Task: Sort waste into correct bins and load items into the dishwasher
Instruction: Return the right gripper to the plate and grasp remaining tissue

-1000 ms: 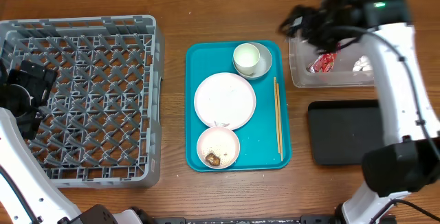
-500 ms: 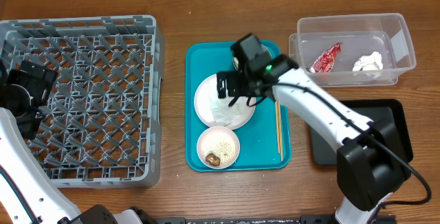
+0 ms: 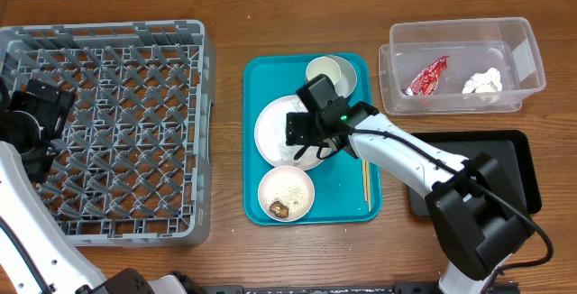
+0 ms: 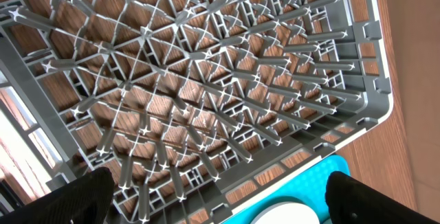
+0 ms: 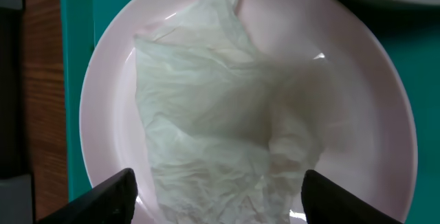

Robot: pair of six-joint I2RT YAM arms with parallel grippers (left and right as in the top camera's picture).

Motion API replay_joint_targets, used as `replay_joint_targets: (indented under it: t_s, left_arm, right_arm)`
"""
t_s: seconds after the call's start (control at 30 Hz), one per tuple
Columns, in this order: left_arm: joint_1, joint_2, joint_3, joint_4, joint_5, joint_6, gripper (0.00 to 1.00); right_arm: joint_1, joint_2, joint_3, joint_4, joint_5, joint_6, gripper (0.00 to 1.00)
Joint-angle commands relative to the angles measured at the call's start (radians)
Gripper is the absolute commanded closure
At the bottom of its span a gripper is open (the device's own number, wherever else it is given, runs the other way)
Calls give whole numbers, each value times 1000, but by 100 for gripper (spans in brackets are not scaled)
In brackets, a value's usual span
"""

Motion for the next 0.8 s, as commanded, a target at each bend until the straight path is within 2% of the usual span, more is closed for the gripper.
replay_joint_targets:
  t_s: [0.0,0.1,0.2,0.3,0.4,0.43,0.77]
  left_arm:
    - [0,4,24,0,6,-13,0]
    - [0,4,24,0,6,-13,0]
    - [0,4,24,0,6,-13,0]
    - [0,4,24,0,6,-13,1]
    - [0,4,24,0,6,-13,0]
    - [0,4,24,0,6,-13,0]
    - [0,4,24,0,6,-13,0]
  right_arm:
    - [13,58,-3,16,33,51,24]
    - [16,102,-2,41,11,53,25]
    - [13,106,5,40,2,53,34]
    - [13,106,8,40,2,53,55]
    - [13,105,29,11,2,53,90]
    - [13,105,44,-4,2,53,96]
    - [-42,1,305,-190,35,102,96]
